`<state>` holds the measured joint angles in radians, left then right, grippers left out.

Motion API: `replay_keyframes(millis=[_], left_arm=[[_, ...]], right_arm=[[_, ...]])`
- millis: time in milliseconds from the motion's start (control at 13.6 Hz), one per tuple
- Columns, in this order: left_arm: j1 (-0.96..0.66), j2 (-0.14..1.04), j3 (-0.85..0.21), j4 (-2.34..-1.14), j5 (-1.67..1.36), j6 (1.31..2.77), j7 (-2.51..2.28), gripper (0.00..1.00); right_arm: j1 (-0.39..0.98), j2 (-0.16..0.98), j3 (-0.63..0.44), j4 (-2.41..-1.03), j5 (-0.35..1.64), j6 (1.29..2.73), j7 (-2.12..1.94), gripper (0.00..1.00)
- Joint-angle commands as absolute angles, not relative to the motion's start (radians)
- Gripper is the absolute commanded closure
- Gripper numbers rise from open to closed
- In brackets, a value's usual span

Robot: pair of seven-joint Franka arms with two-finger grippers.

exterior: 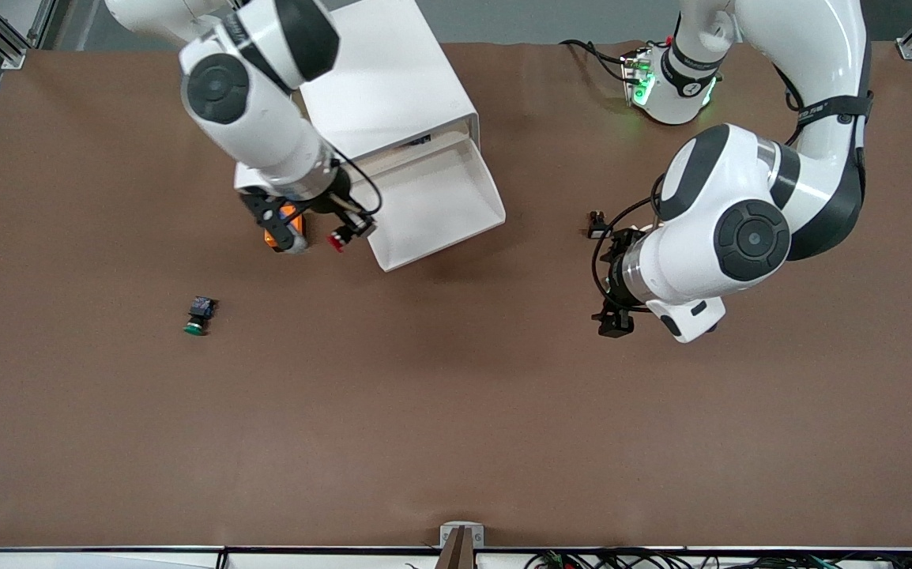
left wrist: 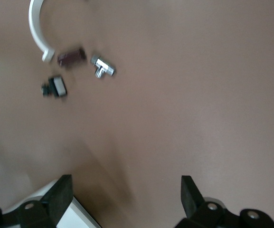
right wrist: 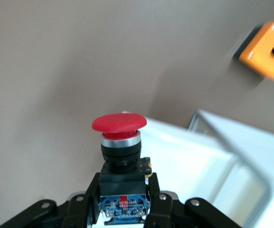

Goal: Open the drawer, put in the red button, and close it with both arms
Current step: 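Carry the red button into the open drawer with the right gripper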

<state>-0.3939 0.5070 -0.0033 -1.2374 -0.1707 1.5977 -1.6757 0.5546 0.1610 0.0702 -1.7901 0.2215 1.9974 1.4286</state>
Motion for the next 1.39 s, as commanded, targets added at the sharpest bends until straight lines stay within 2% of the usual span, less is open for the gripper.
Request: replay_keyframes(millis=[0, 367, 1174, 1248, 1321], left_arm=[[-0.381, 0.445, 0.003, -1.278, -0.143, 1.537, -1.464, 0.0], [-0.351, 0.405, 0.002, -1.307, -0.1, 1.516, -1.249, 0.0], [-0.36, 0.408, -0.011, -1.35, -0.061, 1.516, -0.999, 0.0], [-0.364, 0.41, -0.012, -1.353, -0.061, 1.517, -0.997, 0.0], [-0.37, 0.41, -0.014, -1.356, -0.061, 1.519, -0.996, 0.0]], right_arm=[[0.659, 0.242, 0.049, -1.769, 0.226, 2.077, 1.593, 1.0], [0.741, 0.336, 0.049, -1.769, 0.147, 2.115, 1.776, 1.0], [0.816, 0.42, 0.051, -1.726, 0.147, 2.114, 1.965, 1.0], [0.816, 0.434, 0.051, -1.706, 0.147, 2.112, 1.973, 0.88], [0.815, 0.442, 0.051, -1.688, 0.149, 2.109, 1.976, 0.14]])
